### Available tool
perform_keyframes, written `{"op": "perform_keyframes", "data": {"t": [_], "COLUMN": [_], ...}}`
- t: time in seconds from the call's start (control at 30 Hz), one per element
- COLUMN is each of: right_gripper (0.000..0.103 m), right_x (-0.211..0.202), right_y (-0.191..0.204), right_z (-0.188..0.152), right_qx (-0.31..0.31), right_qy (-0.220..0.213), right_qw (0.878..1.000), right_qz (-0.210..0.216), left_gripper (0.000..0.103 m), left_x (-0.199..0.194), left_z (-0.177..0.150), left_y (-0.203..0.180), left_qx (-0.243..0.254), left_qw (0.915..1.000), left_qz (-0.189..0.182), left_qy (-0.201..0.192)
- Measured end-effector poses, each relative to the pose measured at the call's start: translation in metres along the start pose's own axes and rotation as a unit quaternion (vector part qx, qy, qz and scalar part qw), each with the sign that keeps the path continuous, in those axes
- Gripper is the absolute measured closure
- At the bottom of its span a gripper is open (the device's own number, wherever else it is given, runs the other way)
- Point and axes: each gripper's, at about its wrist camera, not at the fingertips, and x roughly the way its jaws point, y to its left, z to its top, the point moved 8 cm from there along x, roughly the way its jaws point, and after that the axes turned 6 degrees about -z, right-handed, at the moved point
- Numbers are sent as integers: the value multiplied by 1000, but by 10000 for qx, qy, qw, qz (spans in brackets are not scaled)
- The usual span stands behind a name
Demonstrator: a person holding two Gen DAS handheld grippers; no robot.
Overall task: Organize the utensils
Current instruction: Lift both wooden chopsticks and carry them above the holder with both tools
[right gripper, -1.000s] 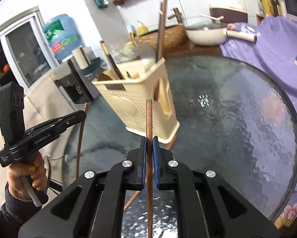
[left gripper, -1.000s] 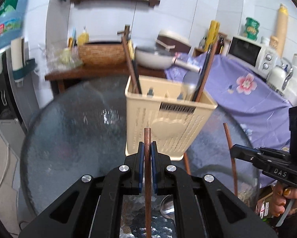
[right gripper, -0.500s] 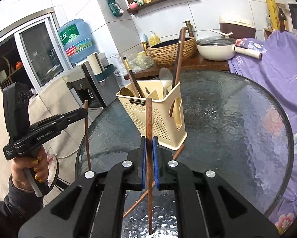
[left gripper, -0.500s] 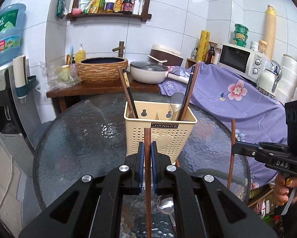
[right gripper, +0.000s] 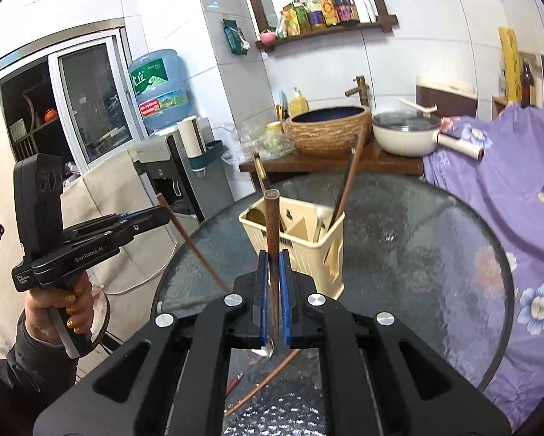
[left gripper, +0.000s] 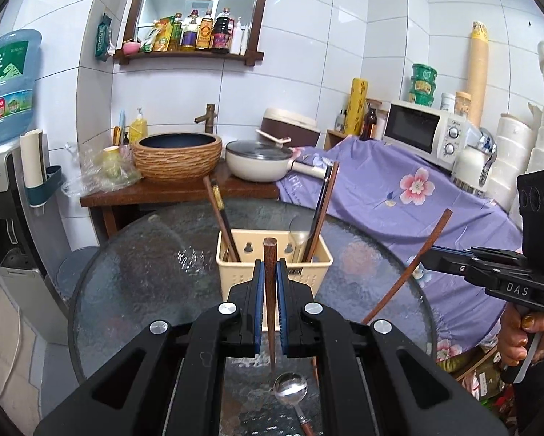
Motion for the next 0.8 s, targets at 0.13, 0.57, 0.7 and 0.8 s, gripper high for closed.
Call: {"op": "perform_keyframes", "data": {"t": [0.13,0.57,0.7,0.8], "right_gripper": [97,97,97,97], "right_x": [-2,3,10,16], "right_y": [10,20,18,16], "right_z": [20,107,135,152], "right_qx": [-120,-162,-130,-117], "right_qy": [-52,-383,-532,-655], "right_qw": [9999,9991,9983,9973], "right_qz": [28,-47,-185,-298], "left_gripper": [97,97,97,97], "left_x": [-1,-15,-17,-12], "left_z": [19,102,132,154], "left_y": [0,-18,-22,-23], "left_qx": [9,292,369,361], "left_qw": [9999,9982,9965,9952], "left_qz": [24,119,249,368], "left_qy": [-101,-518,-706,-837]}}
